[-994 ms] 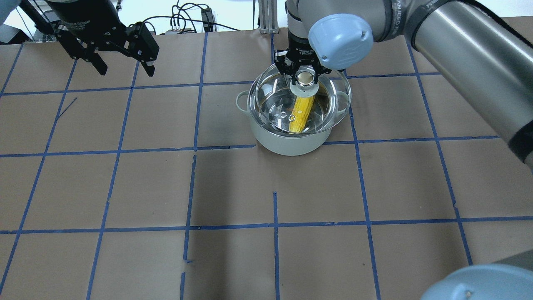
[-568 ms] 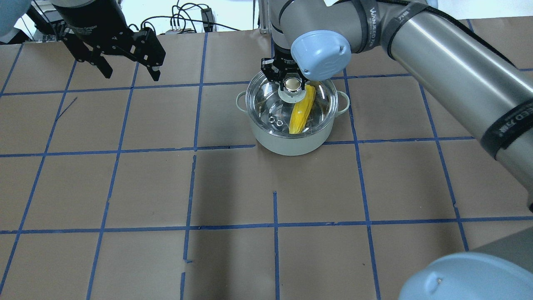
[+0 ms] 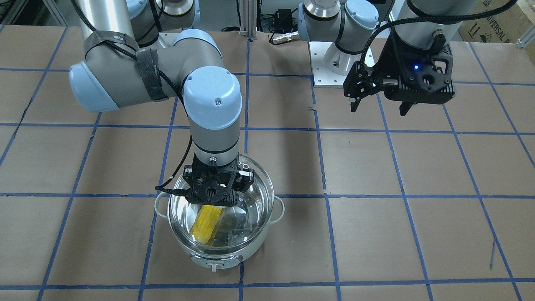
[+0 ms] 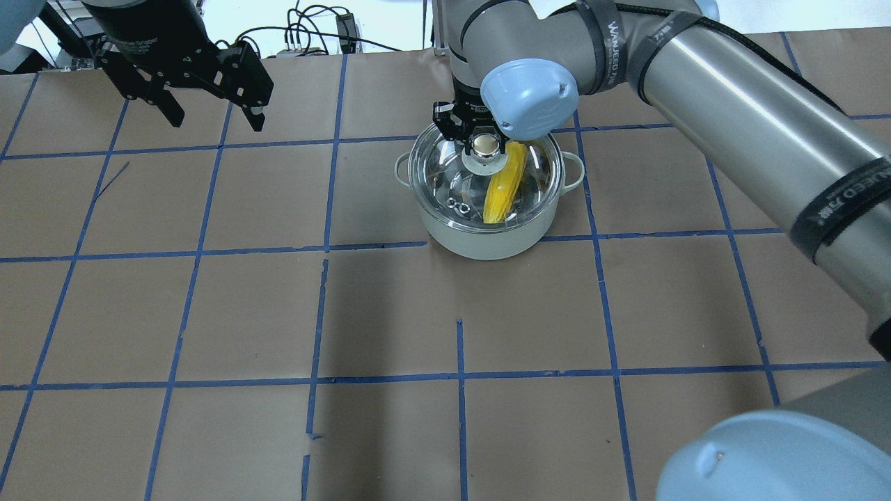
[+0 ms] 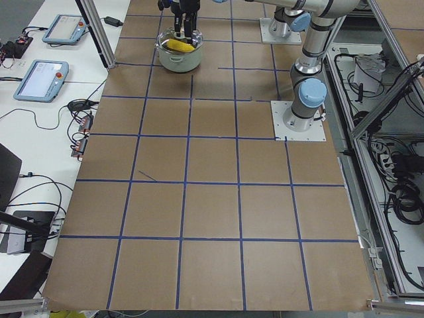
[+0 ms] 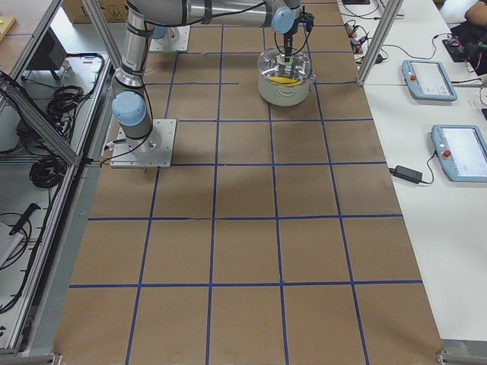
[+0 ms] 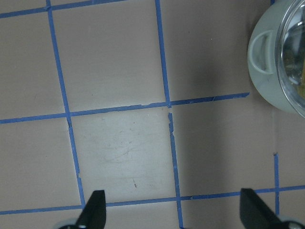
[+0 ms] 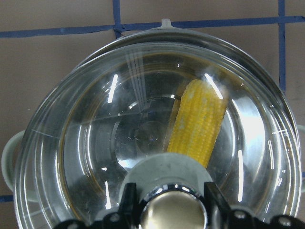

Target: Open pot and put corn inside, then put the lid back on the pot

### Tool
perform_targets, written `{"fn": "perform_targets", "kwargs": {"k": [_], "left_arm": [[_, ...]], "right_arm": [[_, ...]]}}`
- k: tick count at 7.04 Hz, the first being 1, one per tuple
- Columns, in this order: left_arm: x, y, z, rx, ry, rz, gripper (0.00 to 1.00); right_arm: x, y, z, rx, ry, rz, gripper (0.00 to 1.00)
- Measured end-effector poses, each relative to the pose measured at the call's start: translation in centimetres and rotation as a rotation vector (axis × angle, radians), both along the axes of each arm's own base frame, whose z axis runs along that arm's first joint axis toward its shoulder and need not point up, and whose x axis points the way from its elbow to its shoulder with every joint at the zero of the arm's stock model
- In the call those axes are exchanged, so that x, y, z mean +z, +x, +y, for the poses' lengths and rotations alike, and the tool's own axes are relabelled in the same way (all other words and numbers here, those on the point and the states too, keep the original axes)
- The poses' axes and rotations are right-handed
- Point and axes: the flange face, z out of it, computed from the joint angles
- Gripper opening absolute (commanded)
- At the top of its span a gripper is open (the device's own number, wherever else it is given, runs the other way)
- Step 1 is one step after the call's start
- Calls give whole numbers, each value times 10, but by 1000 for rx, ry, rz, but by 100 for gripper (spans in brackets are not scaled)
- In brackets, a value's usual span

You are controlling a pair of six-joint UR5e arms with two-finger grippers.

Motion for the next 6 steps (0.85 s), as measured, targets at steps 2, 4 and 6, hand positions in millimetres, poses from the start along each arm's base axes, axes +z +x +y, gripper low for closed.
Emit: {"fn": "perform_targets", "kwargs": {"k": [2, 4, 6], "left_arm": [[0, 0, 1, -2, -1, 1, 100], [-2, -1, 2, 1, 0, 6, 100], [-2, -1, 2, 4, -1, 7, 100]], "right_arm": [[-2, -1, -1, 1, -1, 9, 11], [-3, -2, -1, 1, -2, 19, 11], [-5, -2, -2, 0, -1, 21, 11]]}}
